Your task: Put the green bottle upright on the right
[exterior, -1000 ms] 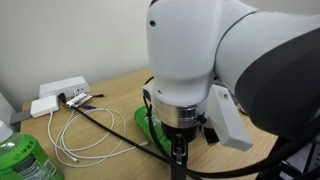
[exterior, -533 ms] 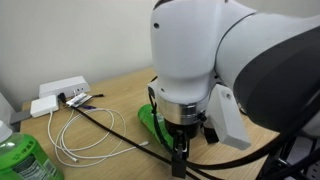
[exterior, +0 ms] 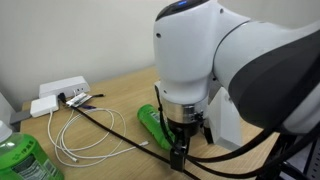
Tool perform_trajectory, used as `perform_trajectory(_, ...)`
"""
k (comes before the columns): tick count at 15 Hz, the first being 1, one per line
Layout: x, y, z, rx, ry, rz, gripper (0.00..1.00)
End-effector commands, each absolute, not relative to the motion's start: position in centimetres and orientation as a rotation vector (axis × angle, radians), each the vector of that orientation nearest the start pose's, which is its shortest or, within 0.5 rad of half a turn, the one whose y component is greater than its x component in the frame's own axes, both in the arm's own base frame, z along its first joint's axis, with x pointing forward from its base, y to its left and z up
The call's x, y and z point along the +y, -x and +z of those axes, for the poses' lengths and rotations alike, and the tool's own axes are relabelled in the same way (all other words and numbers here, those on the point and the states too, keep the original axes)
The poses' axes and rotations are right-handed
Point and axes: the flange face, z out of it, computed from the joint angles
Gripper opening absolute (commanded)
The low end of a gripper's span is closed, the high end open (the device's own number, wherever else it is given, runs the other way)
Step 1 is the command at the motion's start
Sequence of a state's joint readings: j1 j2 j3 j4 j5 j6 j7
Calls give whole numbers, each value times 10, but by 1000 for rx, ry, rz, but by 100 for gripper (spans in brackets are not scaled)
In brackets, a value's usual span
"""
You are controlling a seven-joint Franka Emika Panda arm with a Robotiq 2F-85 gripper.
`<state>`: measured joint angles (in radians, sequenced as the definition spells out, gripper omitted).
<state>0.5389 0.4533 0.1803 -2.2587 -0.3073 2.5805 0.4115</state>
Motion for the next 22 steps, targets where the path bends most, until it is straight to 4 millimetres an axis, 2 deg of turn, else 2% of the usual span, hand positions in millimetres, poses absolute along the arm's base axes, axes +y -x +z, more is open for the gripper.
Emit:
perform_trajectory(1, 352, -385, 147, -878, 3150, 94, 100)
perform_trajectory(2, 352, -385, 147, -879, 3152, 94, 95)
perform_trajectory(3, 353, -385, 147, -881, 3152, 91, 80)
perform_trajectory(4, 354, -386, 147, -888, 3150, 86, 71)
perform_trajectory(6, 356, -386, 148, -902, 3147, 82, 61)
perform_trajectory(12, 358, -385, 149, -912, 3144, 76, 17)
perform_trajectory(17, 359, -386, 161, -919, 3133, 43, 16)
perform_trajectory(22, 366, -387, 194, -925, 3091, -66, 16)
